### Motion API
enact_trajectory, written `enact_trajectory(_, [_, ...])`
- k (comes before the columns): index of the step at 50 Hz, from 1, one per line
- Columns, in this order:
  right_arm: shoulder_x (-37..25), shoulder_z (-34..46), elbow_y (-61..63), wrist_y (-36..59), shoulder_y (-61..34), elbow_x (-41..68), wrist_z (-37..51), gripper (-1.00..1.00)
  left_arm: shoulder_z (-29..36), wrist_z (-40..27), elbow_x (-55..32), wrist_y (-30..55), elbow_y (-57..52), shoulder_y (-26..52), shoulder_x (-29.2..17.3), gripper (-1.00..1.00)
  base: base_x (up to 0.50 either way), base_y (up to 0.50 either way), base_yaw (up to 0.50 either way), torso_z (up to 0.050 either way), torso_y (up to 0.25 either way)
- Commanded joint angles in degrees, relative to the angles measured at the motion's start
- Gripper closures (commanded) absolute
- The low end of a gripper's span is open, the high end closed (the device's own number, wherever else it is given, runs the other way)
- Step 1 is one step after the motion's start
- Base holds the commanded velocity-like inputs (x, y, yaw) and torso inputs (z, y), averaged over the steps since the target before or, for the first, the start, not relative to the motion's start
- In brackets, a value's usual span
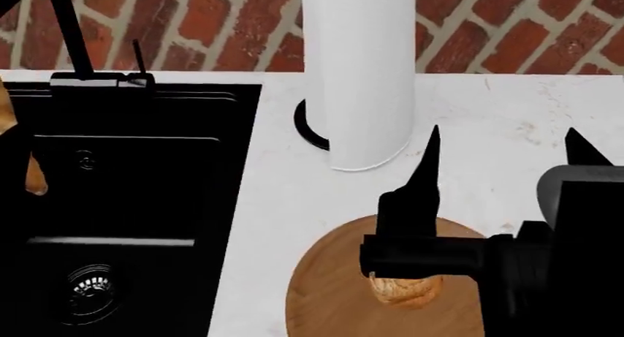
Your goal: Place the pastries on the plates.
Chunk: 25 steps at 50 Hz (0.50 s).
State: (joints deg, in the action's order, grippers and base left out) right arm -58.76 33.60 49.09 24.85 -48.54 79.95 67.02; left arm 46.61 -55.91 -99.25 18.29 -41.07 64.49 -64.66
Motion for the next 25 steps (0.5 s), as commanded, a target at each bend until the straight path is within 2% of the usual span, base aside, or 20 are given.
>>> enact_trajectory(1, [0.7, 0.4, -0.2, 0.6, -0.6, -0.5, -0.5, -1.00, -0.7, -1.1, -0.1, -2.3, 0.0, -0.6, -0.8, 1.00, -0.28, 0.50, 0.00, 0.000, 0.000])
enact_trajectory(5, [0.9, 0.5, 0.0, 0.9, -0.9, -0.8, -0.6, -1.00, -0.8, -1.2, -0.1, -2.4, 0.0, -0.6, -0.6, 1.00, -0.18, 0.50, 0.00, 0.000, 0.000])
enact_trajectory(25, [0.6, 0.6, 0.4, 1.2, -0.6, -1.3, -0.3, -1.00, -1.2, -1.5, 0.2, -3.2, -1.1, -1.4, -1.0, 1.00, 0.00, 0.50, 0.00, 0.000, 0.000])
